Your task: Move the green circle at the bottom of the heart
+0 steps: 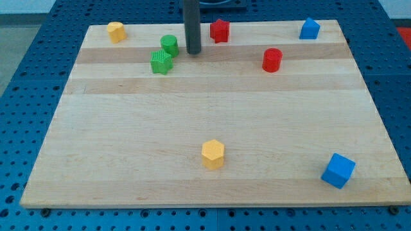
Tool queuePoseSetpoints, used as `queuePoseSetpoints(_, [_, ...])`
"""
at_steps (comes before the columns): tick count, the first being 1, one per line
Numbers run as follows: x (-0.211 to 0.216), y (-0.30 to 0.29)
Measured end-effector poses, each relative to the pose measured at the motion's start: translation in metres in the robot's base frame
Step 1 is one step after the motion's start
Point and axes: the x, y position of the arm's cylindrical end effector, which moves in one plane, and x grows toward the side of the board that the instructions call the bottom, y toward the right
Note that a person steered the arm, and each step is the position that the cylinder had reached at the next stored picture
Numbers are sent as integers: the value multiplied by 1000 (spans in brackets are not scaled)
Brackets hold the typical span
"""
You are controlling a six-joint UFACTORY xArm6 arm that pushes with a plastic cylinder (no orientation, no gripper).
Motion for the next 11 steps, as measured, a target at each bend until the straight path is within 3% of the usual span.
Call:
queuePoseSetpoints(5, [-40,-103])
queuePoseSetpoints(9, [0,-147])
queuePoseSetpoints(11, [0,-180])
